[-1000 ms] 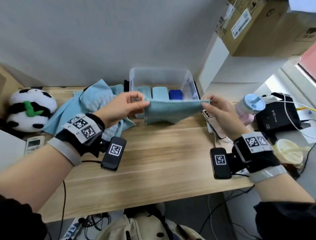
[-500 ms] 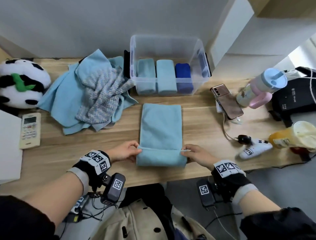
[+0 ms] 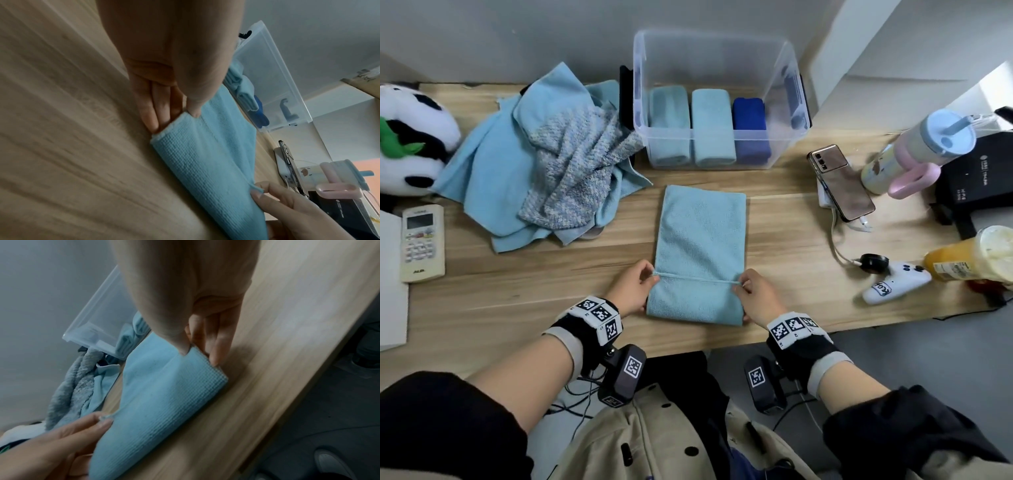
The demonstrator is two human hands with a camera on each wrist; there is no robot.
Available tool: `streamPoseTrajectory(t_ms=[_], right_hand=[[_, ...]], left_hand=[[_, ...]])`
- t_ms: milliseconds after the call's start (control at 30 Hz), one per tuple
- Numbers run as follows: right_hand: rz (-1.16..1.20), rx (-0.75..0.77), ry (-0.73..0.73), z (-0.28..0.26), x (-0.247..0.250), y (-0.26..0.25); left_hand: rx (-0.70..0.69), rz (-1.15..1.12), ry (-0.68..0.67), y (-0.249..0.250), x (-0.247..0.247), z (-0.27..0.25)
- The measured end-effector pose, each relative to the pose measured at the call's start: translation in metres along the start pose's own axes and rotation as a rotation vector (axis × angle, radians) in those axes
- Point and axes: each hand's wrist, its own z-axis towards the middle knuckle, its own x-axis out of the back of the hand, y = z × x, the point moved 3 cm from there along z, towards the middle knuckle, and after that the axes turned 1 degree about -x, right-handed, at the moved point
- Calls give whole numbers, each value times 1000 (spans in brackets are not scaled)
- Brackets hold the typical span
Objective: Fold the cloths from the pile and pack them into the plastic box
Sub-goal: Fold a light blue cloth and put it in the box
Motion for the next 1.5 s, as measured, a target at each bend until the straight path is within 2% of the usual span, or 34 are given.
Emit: streamPoseTrajectory(t_ms=[167,233,333,433,500,600,667,767,800,833,900,933,1000,1133,1300,1500], right_hand=[[-226,-2,76,2,-1,-4],[-281,26,149,0,1,-8],[-254,252,228,-6,3,-19],[-361,524,45,-13,-8,-23],[-537,565,-65,-15,-16,-19],[-635,583,-38,-15,-20,-17],[-564,577,-14,-15,-17,-20],[-443,544,22,-13,-8,-28],[-406,525,18,-12,-5,-30],[-375,499,8,-10,-2,-33],[-324,442,-7,-6,5,-35],[-289,424,-8,-4,8,-36],[-181,389,6,1,12,-35],[-3,255,39,13,21,-24],[16,191,84,22,25,-13],[-136,74,133,30,24,-16]], left_hand=[[-17,107,64,2,-1,3],[3,126,85,0,-1,5],[49,103,69,0,0,7],[90,28,24,-1,0,11],[134,-35,-8,0,0,12],[230,-124,-48,6,2,11],[200,-133,-19,11,8,11],[-111,-57,100,27,23,7],[-205,-37,60,32,26,3],[-265,-3,-46,37,26,-1],[-303,122,-289,37,21,-6],[-312,179,-346,34,20,-5],[-308,195,-328,24,20,3],[-246,114,-134,17,25,13],[-82,-26,-10,10,22,24],[31,-87,37,11,13,37]])
